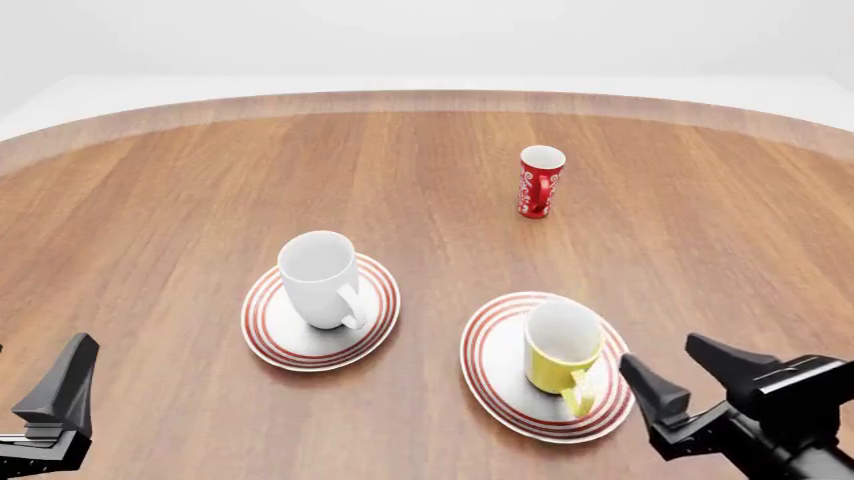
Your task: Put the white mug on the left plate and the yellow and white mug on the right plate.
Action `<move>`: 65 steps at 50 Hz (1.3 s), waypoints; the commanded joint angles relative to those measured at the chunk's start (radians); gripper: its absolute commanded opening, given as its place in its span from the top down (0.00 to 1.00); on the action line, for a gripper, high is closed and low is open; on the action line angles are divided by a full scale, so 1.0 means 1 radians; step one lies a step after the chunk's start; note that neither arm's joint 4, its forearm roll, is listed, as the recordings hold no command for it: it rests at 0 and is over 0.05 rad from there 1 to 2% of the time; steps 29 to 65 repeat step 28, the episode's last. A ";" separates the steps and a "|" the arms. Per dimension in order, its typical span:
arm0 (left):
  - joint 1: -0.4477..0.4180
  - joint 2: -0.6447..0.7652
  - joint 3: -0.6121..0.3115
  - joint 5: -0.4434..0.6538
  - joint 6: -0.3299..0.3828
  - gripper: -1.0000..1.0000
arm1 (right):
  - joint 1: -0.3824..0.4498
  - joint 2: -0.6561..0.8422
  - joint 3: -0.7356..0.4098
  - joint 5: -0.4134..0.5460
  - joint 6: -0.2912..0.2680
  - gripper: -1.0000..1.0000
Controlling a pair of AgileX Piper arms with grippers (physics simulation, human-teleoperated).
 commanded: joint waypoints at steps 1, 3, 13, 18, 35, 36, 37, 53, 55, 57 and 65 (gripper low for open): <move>0.000 0.000 0.000 0.000 0.000 0.00 | -0.039 -0.045 -0.006 0.031 -0.007 0.00; 0.000 0.000 0.000 0.000 0.000 0.00 | -0.045 -0.045 -0.007 0.029 -0.007 0.00; 0.000 0.000 0.000 0.000 0.000 0.00 | -0.089 -0.086 -0.013 0.062 -0.016 0.00; 0.000 0.000 0.000 0.000 0.000 0.00 | -0.122 -0.144 -0.017 0.111 -0.019 0.00; 0.000 0.000 0.000 0.000 0.000 0.00 | -0.156 -0.227 -0.018 0.179 -0.027 0.00; 0.000 0.000 0.000 0.000 0.000 0.00 | -0.156 -0.227 -0.018 0.179 -0.027 0.00; 0.000 0.000 0.000 0.000 0.000 0.00 | -0.156 -0.227 -0.018 0.179 -0.027 0.00; 0.000 0.000 0.000 0.000 0.000 0.00 | -0.156 -0.227 -0.018 0.179 -0.027 0.00; 0.000 0.000 0.000 0.000 0.000 0.00 | -0.156 -0.227 -0.018 0.179 -0.027 0.00; 0.000 0.000 0.000 0.000 0.000 0.00 | -0.156 -0.227 -0.018 0.179 -0.027 0.00; 0.000 0.000 0.000 0.000 0.000 0.00 | -0.156 -0.227 -0.018 0.179 -0.027 0.00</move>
